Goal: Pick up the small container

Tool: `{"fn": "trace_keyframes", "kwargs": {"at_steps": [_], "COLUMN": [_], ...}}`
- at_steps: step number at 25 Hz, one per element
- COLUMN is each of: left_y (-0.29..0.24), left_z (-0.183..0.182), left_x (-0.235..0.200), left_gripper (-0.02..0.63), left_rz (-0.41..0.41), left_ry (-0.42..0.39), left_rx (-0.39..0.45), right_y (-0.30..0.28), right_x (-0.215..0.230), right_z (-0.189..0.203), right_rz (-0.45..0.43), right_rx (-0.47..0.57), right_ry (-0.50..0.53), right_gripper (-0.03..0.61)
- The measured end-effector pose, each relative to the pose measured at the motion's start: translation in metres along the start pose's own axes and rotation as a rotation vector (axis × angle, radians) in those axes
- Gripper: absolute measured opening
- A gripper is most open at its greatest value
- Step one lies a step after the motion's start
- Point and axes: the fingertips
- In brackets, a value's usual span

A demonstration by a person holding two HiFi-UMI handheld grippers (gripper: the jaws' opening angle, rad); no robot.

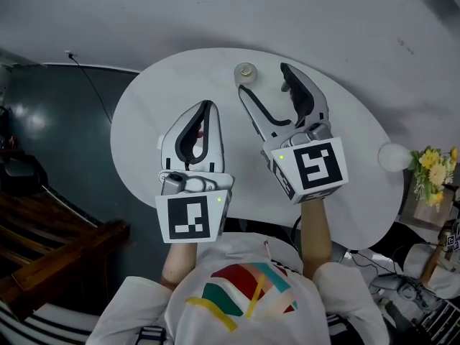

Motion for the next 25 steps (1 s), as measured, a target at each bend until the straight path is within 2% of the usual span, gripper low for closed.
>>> {"fn": "trace_keyframes", "kwargs": {"at_steps": [6, 11, 19, 25], "left_y": [-0.011, -0.024, -0.042, -0.05], "left_z": [0.032, 0.062, 0.102, 0.127], "left_x": [-0.003, -0.014, -0.012, -0.021], "left_gripper": [0.018, 0.018, 0.018, 0.018], "left_rz": [0.003, 0.0, 0.031, 0.018], "left_ry": [0.044, 0.088, 0.107, 0.133], "left_rx": [-0.057, -0.101, -0.164, -0.191], "right_y": [-0.032, -0.058, -0.091, -0.11], "right_x": [0.013, 0.025, 0.039, 0.046], "right_z": [0.036, 0.072, 0.12, 0.154], "right_rz": [0.035, 0.09, 0.114, 0.13], "right_rx": [-0.098, -0.195, -0.289, -0.35], "right_ry": [0.005, 0.053, 0.026, 0.015], "right_gripper": [0.318, 0.336, 0.357, 0.36]}}
Point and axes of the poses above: the fingertips, and each gripper's own axes: y backward along the fingers, x to its right, z out of its underside, and after that the axes turned 6 degrees about -y, right-handed
